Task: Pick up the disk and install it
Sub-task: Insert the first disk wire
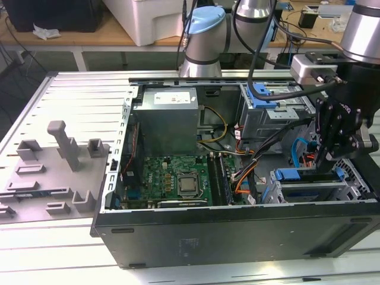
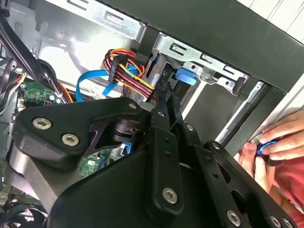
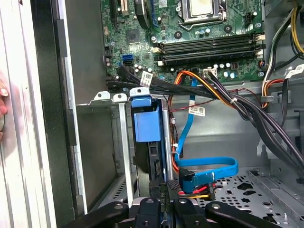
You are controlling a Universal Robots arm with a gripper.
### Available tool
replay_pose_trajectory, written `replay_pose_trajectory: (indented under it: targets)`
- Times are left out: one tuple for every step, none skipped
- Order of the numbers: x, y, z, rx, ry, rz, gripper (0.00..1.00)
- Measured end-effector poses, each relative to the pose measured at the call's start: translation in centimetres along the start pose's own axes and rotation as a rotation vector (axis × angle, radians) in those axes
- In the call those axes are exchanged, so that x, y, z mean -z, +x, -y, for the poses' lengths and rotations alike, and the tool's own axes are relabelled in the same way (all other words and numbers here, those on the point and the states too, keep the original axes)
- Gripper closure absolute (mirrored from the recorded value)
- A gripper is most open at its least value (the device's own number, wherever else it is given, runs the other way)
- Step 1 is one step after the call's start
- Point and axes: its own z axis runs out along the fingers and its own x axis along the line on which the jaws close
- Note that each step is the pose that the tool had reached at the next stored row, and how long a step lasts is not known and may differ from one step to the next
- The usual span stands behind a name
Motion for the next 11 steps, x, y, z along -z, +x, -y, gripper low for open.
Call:
replay_pose_trajectory:
  targets:
    - [-0.02, 0.14, 0.01, 0.0, -0.0003, 0.003, 0.83]
    - [-0.02, 0.16, 0.01, 0.0, -0.0004, 0.004, 0.83]
    - [-0.02, 0.16, 0.01, 0.0, -0.0004, 0.0042, 0.83]
    - [-0.02, 0.16, 0.01, 0.0, -0.0004, 0.0042, 0.83]
    - [-0.02, 0.16, 0.01, 0.0, -0.0004, 0.0042, 0.83]
    - [-0.02, 0.16, 0.01, 0.0, -0.0005, 0.0043, 0.83]
    - [-0.02, 0.16, 0.01, 0.0, -0.0004, 0.0044, 0.83]
    - [-0.02, 0.17, 0.01, 0.0, -0.0004, 0.0044, 0.83]
    - [-0.02, 0.16, 0.01, 0.0, -0.0004, 0.0044, 0.83]
    - [-0.03, 0.17, 0.01, 0.0, -0.0004, 0.0044, 0.83]
    - [-0.03, 0.17, 0.01, 0.0, -0.0004, 0.0043, 0.83]
